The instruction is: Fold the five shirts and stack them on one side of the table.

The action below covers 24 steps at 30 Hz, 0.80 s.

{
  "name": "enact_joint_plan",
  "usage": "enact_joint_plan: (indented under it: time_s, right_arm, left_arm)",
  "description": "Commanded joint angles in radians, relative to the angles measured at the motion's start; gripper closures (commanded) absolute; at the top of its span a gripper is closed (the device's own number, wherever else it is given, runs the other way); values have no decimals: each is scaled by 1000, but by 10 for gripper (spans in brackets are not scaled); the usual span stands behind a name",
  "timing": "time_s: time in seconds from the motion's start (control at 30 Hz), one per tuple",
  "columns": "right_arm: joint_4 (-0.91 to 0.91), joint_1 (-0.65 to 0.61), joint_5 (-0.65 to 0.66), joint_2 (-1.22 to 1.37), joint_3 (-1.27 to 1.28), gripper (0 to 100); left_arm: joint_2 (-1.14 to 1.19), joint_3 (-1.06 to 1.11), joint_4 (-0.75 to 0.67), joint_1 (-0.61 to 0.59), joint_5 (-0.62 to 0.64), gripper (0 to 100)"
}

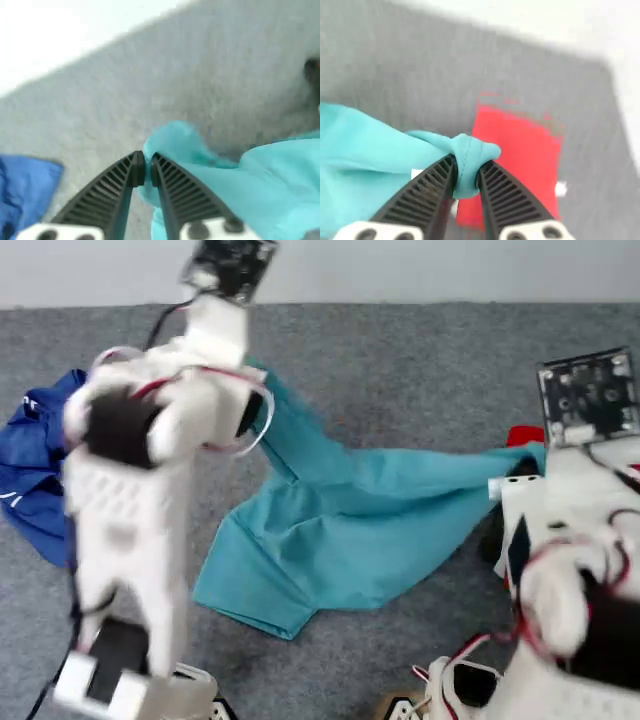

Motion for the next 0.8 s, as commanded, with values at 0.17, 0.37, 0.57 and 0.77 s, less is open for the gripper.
enact_joint_plan:
  time_s: [0.17,0.37,0.57,0.77]
  right_arm:
    - [-19,-116,-95,-13,-425,989]
    - [-97,-125,-167,-13,-647,989]
    - [-113,-125,-183,-13,-687,989]
    - [-2,-125,-184,-8,-687,989]
  left_arm:
    - [-463,-5,-64,-8,-6,988]
    - [-598,-25,-175,-17,-6,988]
    - [-491,-303,-227,-18,-6,988]
    - [-367,-573,-302,-18,-8,988]
